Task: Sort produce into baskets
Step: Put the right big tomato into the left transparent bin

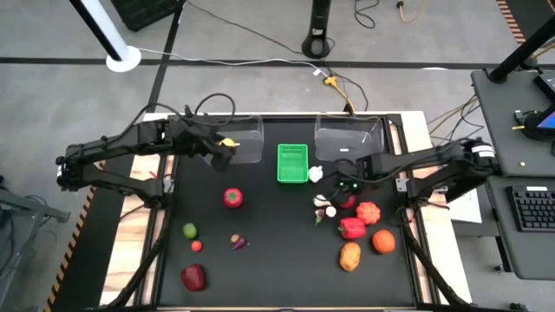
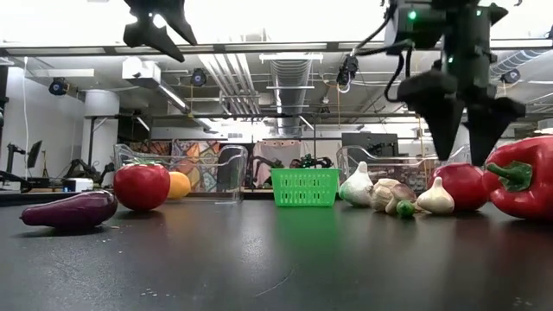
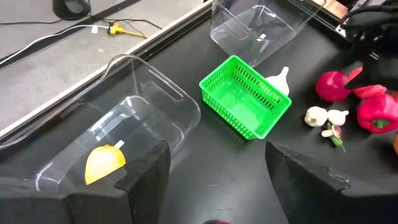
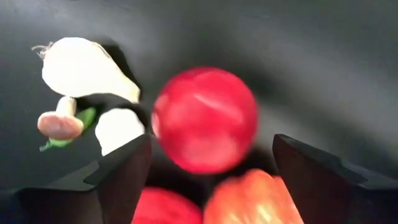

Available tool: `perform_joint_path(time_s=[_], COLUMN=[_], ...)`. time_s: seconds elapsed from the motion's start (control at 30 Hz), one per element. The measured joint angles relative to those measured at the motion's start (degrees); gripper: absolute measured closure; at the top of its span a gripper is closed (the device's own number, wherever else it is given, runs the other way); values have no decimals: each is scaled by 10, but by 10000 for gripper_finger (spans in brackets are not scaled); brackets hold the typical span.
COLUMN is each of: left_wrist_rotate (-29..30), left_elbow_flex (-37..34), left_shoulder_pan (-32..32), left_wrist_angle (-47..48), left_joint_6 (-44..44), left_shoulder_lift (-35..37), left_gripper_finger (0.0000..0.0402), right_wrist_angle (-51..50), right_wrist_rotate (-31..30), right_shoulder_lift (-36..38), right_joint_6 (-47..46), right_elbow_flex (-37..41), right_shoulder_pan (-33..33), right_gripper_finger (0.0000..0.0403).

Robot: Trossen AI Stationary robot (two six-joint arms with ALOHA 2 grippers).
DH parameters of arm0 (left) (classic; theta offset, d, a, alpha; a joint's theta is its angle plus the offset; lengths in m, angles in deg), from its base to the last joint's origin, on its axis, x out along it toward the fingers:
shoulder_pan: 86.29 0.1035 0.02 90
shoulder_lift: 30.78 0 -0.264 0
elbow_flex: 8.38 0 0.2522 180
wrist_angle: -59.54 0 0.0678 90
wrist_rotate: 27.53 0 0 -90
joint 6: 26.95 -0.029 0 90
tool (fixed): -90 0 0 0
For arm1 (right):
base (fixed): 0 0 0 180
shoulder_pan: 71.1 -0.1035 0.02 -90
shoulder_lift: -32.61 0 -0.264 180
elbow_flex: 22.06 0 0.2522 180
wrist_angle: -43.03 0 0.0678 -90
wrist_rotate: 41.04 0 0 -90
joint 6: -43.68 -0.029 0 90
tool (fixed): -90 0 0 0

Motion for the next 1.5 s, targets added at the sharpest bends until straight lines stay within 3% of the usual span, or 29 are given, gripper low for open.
perform_joint_path(time_s=[0.27,0.43,0.63,0.8,0.97,1.1,1.33,1.5], left_wrist_rotate=[0,-2,-12,-97,-201,-233,-237,-238], left_elbow_flex=[0,0,0,0,0,0,0,1], left_shoulder_pan=[0,0,0,-1,-1,-15,-39,-40], left_wrist_angle=[-6,-13,-17,-52,-167,-301,-501,-588], left_joint_6=[3,5,11,-4,-38,-77,-134,-72], left_shoulder_lift=[-8,-13,-16,-16,-18,-28,-65,-111], left_gripper_finger=[158,158,158,158,158,158,157,152], right_wrist_angle=[25,28,29,43,237,441,689,779], right_wrist_rotate=[-10,-9,-10,0,-3,12,54,59], right_shoulder_lift=[-51,-66,-42,38,144,190,177,144], right_joint_6=[14,24,23,29,115,190,298,354], right_elbow_flex=[9,7,10,-7,-28,-18,-11,-10], right_shoulder_pan=[0,0,0,0,1,16,19,19], right_gripper_finger=[63,92,135,133,131,132,131,127])
